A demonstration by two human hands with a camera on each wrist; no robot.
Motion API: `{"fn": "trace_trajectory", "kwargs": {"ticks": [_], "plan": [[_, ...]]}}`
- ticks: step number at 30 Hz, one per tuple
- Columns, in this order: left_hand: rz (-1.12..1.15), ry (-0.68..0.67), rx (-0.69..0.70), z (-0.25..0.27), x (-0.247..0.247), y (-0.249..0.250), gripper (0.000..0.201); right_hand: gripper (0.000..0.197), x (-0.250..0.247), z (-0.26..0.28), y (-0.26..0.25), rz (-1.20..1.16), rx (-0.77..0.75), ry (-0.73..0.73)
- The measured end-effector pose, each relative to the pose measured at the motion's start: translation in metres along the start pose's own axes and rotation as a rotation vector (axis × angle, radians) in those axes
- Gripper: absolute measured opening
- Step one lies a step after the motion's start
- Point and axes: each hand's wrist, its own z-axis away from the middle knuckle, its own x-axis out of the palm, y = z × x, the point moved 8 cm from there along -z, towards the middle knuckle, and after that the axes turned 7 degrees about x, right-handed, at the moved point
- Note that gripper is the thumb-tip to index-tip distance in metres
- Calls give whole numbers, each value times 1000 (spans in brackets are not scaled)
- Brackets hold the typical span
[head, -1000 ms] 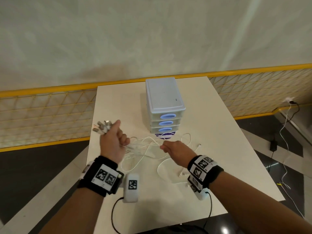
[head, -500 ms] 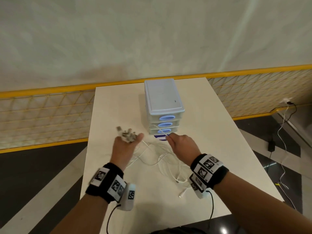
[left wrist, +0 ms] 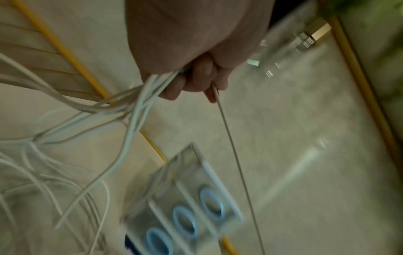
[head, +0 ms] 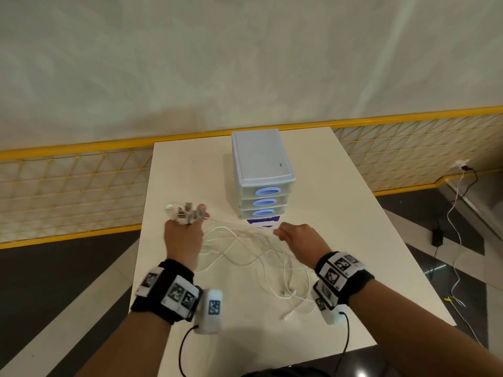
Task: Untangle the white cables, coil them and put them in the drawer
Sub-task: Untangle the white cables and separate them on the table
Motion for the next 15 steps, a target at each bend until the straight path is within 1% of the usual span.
{"fn": "trace_trajectory", "kwargs": {"ticks": [1, 2, 3, 4, 5, 6, 7, 9, 11, 13, 15], "plan": [[33, 39, 15, -9, -11, 2, 6, 32, -1, -1, 15, 0, 45, -7], [45, 62, 38, -15, -19, 5, 17, 32, -2, -1, 30, 7, 83, -12], [27, 57, 67, -19, -24, 6, 27, 32, -3, -2, 41, 12, 109, -10], [-1, 33, 79, -20, -24, 5, 33, 32, -5, -3, 49, 10, 131, 7], [-25, 8, 70, -19, -22, 3, 29, 31, -10, -5, 52, -1, 142, 42], [-31, -20, 40, -16, -18, -1, 19, 31, -15, -7, 53, -22, 147, 95], [-57, -44, -10, -13, -14, -9, 13, 31, -21, -8, 52, -44, 147, 150], [-116, -77, -119, -4, -5, -29, 23, 31, -29, -8, 41, -64, 115, 226], [-116, -114, -182, 7, 6, -43, 24, 31, -30, -4, 21, -58, 51, 245], [-133, -178, -209, 20, 21, -51, 24, 30, -19, 1, -7, -33, -39, 210], [-140, -267, -211, 33, 38, -54, 25, 30, -1, 3, -31, -6, -108, 133]]}}
